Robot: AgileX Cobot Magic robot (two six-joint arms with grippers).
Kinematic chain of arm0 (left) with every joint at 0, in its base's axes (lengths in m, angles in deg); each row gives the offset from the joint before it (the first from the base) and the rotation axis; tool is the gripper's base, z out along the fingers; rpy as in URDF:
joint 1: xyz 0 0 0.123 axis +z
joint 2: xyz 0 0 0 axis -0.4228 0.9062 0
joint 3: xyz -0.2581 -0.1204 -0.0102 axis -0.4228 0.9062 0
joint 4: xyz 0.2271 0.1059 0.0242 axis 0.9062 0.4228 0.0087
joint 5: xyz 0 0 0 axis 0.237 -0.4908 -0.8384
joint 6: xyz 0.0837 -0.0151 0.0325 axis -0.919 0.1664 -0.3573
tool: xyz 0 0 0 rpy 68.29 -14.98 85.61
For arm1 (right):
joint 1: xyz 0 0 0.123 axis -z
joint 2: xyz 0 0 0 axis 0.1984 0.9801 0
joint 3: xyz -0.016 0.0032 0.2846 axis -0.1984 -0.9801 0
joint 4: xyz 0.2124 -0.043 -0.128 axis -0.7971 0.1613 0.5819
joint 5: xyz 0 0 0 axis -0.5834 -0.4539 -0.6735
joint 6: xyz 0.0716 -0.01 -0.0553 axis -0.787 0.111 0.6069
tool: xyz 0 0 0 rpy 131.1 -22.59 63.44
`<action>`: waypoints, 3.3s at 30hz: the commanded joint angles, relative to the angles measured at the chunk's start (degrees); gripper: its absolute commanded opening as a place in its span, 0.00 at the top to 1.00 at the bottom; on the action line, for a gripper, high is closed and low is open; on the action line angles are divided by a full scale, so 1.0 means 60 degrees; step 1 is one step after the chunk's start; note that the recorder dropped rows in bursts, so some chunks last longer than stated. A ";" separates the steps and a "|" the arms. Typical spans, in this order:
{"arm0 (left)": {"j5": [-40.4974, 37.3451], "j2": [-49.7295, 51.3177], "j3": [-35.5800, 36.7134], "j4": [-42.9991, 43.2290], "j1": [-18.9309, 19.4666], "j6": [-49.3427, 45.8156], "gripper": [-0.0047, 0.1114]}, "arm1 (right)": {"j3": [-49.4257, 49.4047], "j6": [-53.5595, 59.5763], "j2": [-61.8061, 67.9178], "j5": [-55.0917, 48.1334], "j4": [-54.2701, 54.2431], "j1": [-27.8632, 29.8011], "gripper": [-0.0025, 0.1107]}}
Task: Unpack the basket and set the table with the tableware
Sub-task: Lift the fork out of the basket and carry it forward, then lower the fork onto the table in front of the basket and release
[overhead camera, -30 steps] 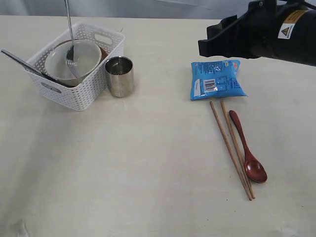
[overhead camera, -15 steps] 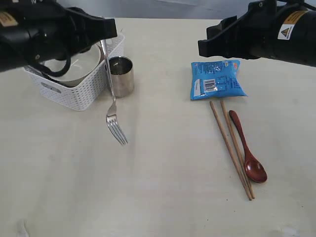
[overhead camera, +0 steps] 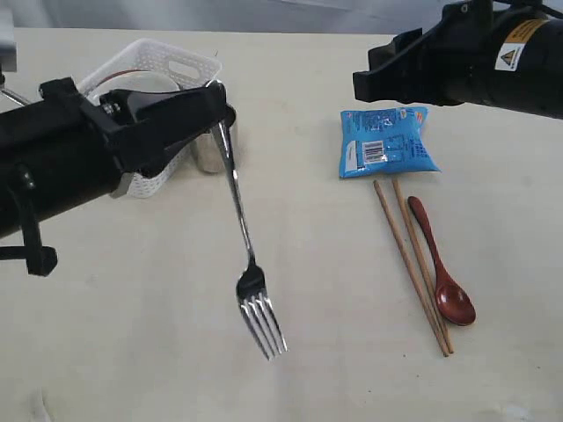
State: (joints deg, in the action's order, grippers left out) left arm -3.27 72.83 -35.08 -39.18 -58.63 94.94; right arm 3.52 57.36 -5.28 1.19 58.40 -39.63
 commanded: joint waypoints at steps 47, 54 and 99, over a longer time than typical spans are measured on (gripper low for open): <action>0.3820 0.7066 -0.1609 0.9004 0.6047 0.5170 0.96 | -0.0001 -0.0549 -0.0020 0.0026 0.0042 -0.0014 0.66; 0.3467 0.7066 -0.1609 0.9195 0.6047 0.5170 0.96 | -0.0001 -0.0549 -0.0020 0.0026 0.0042 -0.0014 0.66; 0.0543 0.7066 -0.1780 0.6993 0.5369 0.3900 0.96 | -0.0001 -0.0576 -0.0020 0.0026 0.0042 -0.0014 0.66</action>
State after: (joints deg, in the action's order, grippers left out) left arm 0.57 115.21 -45.62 3.38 -26.17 119.27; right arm 3.52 53.88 -5.28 1.19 58.40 -39.63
